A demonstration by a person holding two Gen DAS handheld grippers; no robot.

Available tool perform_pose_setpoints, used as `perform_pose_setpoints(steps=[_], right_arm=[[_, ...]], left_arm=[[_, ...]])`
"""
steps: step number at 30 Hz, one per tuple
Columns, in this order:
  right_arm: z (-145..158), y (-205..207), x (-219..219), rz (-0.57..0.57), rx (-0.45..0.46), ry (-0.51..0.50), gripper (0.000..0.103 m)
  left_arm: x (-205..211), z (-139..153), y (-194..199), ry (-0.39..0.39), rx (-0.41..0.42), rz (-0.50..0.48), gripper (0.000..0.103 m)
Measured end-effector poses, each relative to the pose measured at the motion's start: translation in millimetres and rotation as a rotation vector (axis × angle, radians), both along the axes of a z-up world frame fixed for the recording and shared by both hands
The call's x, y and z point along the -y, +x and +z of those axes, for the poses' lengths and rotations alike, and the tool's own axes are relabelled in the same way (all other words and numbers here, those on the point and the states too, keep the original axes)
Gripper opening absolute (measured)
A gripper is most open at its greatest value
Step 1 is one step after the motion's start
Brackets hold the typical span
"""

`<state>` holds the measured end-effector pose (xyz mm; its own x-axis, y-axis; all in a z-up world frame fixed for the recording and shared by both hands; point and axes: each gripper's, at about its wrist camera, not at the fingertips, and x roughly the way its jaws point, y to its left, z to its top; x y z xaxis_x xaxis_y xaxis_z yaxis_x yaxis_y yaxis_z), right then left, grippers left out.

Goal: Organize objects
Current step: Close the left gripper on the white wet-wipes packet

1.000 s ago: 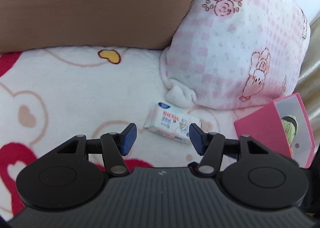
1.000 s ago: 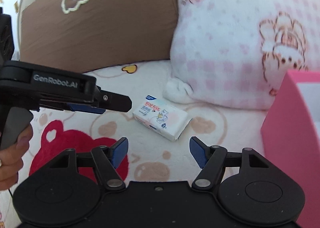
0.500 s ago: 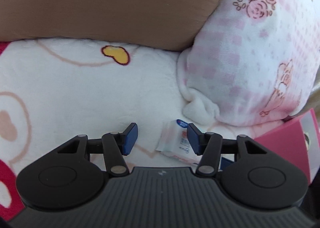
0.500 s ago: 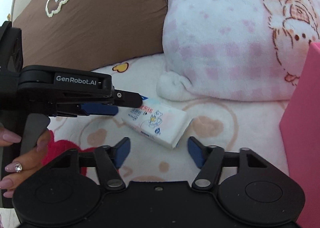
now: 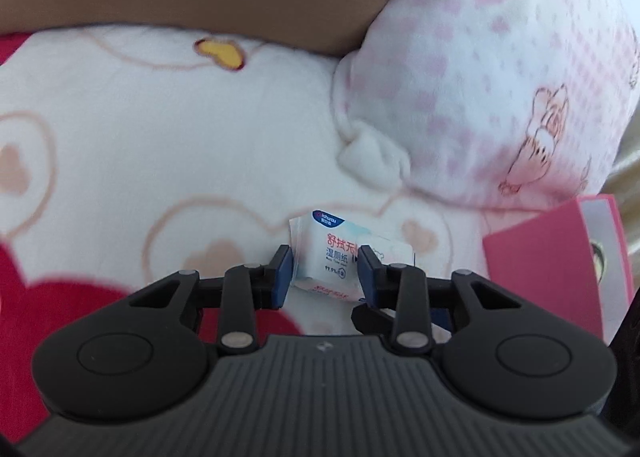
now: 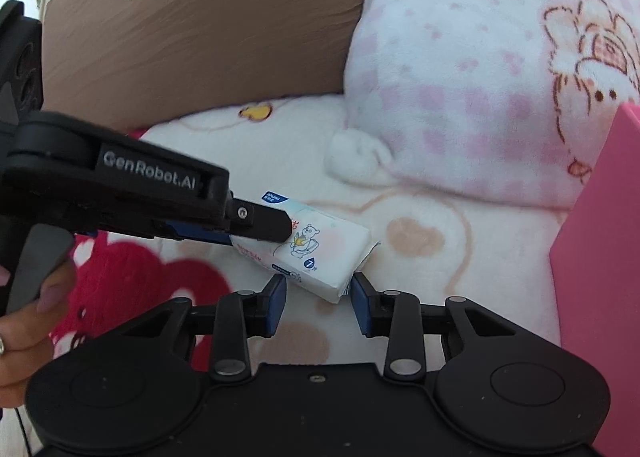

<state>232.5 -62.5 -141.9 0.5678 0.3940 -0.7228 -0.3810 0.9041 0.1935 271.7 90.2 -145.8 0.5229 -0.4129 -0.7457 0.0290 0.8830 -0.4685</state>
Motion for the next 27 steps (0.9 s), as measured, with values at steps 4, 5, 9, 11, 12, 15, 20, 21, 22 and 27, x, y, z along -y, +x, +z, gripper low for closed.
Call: perform_pose_setpoints(steps=[4,5,9,11,12,15,20,21,22,27], right_arm=[[-2,-12,2,0.023,-0.051,0.047,0.043],[-3,-15,2,0.027,-0.051,0.041,0.044],[-8,-25,1,0.067,-0.029,0.012,0.048],[-9,-28,4,0.073,-0.024,0.021,0.051],[-11,-28,5,0.075,-0.027,0.03,0.052],[-14,-26,6,0.075,-0.025,0.04,0.053],[-18,-28,4,0.096,0.003,0.026,0.054],[-18,-30,4,0.102,0.01,0.022,0.056],[-18,-31,4,0.107,0.016,0.022,0.057],[-21,-33,1,0.098,0.043,0.016,0.057]], left_arm=[[1,-1,-25,0.017,-0.025,0.027,0.035],[0,-3,-28,0.002,-0.05,0.034,0.035],[-5,-9,-32,-0.062,-0.146,0.091,0.036],[-2,-7,-30,-0.036,-0.131,0.088,0.037],[-2,-8,-30,-0.023,-0.127,0.093,0.037],[-4,-12,-29,-0.025,-0.114,0.117,0.041],[-1,-17,-31,-0.021,-0.074,0.107,0.041],[1,-17,-32,-0.015,-0.068,0.096,0.04],[3,-17,-33,-0.016,-0.066,0.088,0.039],[7,-18,-38,-0.011,-0.05,0.102,0.039]])
